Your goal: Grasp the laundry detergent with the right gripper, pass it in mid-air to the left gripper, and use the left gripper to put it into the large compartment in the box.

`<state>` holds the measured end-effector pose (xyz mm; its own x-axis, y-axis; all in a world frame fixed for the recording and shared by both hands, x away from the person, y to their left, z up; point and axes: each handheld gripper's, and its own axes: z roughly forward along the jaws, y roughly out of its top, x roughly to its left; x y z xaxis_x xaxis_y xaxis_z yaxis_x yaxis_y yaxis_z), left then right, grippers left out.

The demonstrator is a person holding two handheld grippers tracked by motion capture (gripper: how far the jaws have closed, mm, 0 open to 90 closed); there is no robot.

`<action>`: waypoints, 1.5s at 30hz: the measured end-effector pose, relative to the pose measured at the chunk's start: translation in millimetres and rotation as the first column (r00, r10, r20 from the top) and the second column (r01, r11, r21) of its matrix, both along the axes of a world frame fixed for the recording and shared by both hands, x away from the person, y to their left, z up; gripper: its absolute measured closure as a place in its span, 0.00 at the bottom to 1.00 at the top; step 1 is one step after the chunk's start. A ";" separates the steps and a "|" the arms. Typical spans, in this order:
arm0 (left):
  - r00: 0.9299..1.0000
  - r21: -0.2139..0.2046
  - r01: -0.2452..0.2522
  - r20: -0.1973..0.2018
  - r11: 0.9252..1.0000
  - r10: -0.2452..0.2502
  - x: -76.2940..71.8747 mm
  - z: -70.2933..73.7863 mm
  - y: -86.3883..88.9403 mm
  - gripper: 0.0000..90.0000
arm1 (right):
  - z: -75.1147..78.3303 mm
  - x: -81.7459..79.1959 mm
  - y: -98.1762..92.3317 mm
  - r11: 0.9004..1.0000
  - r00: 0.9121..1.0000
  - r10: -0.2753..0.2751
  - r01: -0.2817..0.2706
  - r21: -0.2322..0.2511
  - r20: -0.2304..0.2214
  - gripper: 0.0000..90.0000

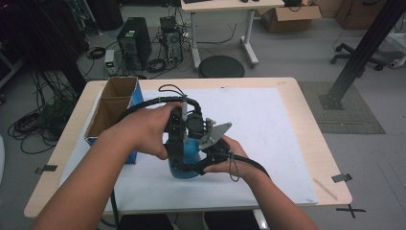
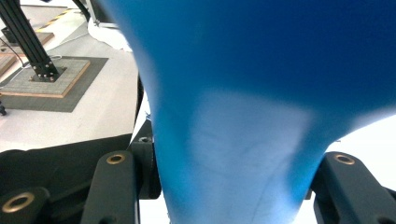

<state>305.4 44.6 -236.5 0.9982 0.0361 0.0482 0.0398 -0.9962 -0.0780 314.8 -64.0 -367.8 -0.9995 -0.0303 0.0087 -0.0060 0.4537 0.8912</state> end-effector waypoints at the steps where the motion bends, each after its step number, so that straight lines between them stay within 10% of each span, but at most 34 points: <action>1: 1.000 -0.003 -0.002 0.001 1.000 0.002 0.0 -0.5 0.3 0.00 | 0.0 -0.2 0.2 1.000 1.000 0.001 -0.001 -0.001 -0.002 0.50; 45: 1.000 -0.022 -0.021 0.002 1.000 0.021 -0.5 -1.2 -0.1 0.25 | 4.6 -0.7 2.5 1.000 1.000 0.002 -0.002 0.021 0.006 0.50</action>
